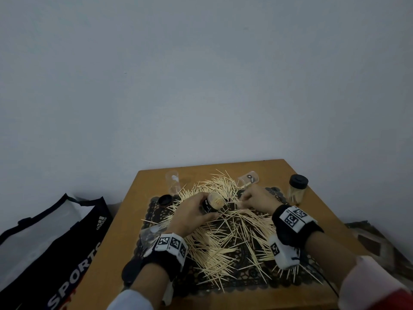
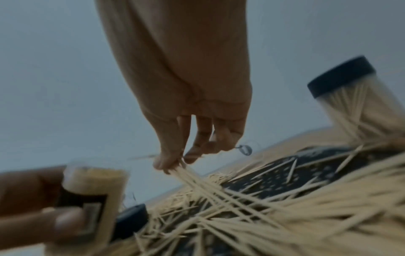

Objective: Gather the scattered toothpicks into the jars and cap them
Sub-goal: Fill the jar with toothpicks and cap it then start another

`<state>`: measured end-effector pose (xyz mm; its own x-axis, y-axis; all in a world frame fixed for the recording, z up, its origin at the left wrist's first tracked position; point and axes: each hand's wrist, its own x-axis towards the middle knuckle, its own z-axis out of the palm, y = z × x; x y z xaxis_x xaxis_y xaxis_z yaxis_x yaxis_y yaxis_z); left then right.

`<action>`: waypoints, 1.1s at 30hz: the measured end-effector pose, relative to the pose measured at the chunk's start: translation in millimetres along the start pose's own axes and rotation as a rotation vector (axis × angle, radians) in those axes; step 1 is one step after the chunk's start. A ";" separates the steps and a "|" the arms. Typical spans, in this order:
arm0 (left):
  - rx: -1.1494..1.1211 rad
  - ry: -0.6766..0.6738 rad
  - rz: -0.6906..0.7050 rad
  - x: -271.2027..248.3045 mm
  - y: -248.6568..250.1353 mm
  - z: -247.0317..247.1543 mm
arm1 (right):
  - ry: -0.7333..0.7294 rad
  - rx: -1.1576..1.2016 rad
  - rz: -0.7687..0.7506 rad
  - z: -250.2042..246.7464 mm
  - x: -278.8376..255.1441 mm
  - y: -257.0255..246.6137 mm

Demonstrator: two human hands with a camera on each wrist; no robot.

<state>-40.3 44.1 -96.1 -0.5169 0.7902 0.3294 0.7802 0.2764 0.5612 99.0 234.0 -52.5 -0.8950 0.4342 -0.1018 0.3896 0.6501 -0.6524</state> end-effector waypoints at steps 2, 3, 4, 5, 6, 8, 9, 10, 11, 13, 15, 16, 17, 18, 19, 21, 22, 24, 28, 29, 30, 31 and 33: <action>0.002 0.005 0.004 -0.1 -0.7 0.2 | 0.048 0.142 -0.044 -0.6 -0.4 -7.5; 0.002 0.006 0.004 -0.1 -0.7 0.3 | 0.071 0.191 -0.068 -0.9 -1.4 -12.6; 0.000 0.006 0.003 -0.2 0.1 0.2 | 0.093 0.241 -0.087 -1.0 -2.2 -17.9; -0.003 0.006 0.003 -0.1 1.0 0.2 | 0.127 0.309 -0.106 -0.8 -2.9 -22.9; -0.005 0.004 0.002 0.0 1.7 0.1 | 0.159 0.387 -0.112 0.0 -2.3 -26.7; -0.007 0.002 0.001 0.3 2.9 -0.3 | 0.214 0.539 -0.115 2.9 0.7 -31.7; -0.011 0.001 0.000 0.6 2.4 -0.2 | 0.235 0.615 -0.110 4.8 3.2 -33.5; -0.016 -0.002 -0.002 0.8 1.7 -0.2 | 0.254 0.691 -0.101 6.2 6.5 -34.9; -0.020 -0.005 -0.002 0.9 1.1 -0.2 | 0.276 0.769 -0.105 7.2 8.6 -37.1; -0.029 -0.009 -0.003 0.9 0.1 0.1 | 0.327 0.910 -0.133 9.0 11.6 -42.2; -0.036 -0.009 -0.001 1.0 -0.8 0.5 | 0.393 0.998 -0.159 12.1 13.5 -47.0; -0.041 -0.007 0.002 0.8 -0.9 0.6 | 0.425 1.031 -0.174 14.7 14.1 -48.4; -0.047 -0.006 0.004 0.5 -0.9 0.8 | 0.446 1.059 -0.186 17.9 14.2 -49.5; -0.052 -0.005 0.005 0.4 -0.6 0.8 | 0.458 1.079 -0.192 21.8 15.0 -49.8; -0.053 0.000 0.008 0.1 0.0 0.8 | 0.464 1.090 -0.193 26.0 15.1 -49.9; -0.053 0.016 0.009 0.0 2.7 0.8 | 0.464 1.107 -0.181 35.5 16.2 -48.0; -0.056 0.027 0.005 0.0 3.8 0.6 | 0.455 1.116 -0.179 40.0 16.4 -47.0; -0.072 0.048 -0.001 0.1 5.7 0.6 | 0.446 1.115 -0.185 47.3 15.4 -45.5; -0.089 0.080 -0.007 -0.1 6.0 -0.1 | 0.473 1.014 -0.227 52.0 13.4 -43.6; -0.087 0.084 -0.007 0.0 6.0 -0.4 | 0.469 0.984 -0.237 51.9 13.1 -43.4; -0.083 0.083 -0.007 0.1 6.2 -0.8 | 0.456 0.947 -0.242 52.0 13.4 -42.7; -0.076 0.077 -0.006 0.1 6.8 -1.1 | 0.439 0.902 -0.240 52.4 14.6 -41.2; -0.064 0.061 -0.001 0.1 7.7 -1.3 | 0.403 0.809 -0.213 53.3 17.2 -37.5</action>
<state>-34.8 45.6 -90.7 -0.5393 0.7547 0.3736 0.7567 0.2397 0.6082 57.5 183.8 -69.9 -0.7282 0.6381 0.2502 -0.1801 0.1741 -0.9681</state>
